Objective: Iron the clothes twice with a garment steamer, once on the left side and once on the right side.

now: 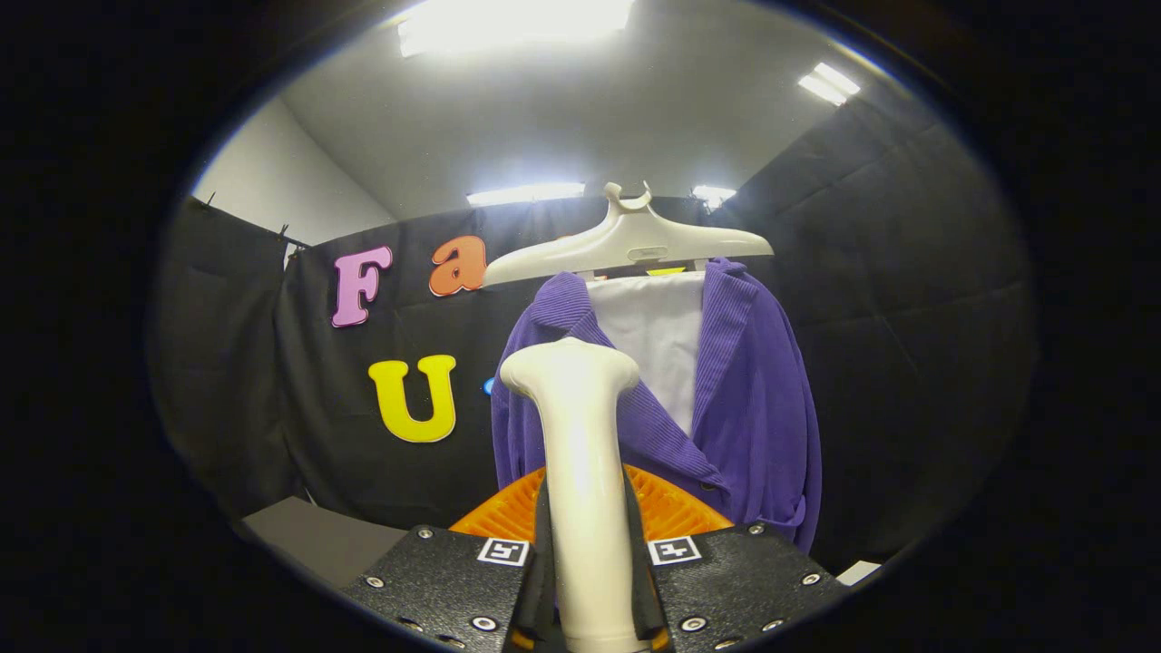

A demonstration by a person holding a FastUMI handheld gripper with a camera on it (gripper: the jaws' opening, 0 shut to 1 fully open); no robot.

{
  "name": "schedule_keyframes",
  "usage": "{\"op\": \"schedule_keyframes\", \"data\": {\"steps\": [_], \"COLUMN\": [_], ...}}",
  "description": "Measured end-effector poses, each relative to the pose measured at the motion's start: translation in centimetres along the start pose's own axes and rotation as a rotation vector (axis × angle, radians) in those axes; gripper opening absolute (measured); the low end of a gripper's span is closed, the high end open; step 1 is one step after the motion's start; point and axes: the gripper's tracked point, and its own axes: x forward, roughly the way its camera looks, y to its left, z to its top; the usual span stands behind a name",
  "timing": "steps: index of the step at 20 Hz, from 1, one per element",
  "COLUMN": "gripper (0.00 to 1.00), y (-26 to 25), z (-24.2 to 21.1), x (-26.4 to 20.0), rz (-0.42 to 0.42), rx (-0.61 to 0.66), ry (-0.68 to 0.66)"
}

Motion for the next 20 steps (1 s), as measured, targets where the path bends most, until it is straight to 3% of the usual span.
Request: {"op": "schedule_keyframes", "data": {"steps": [6, 20], "gripper": [0.33, 0.33], "y": [-0.5, -3.4], "z": [-4.3, -16.5], "x": [0.7, -2.5], "rz": [-0.016, -0.055], "rx": [-0.047, -0.039], "ry": [0.065, 0.278]}}
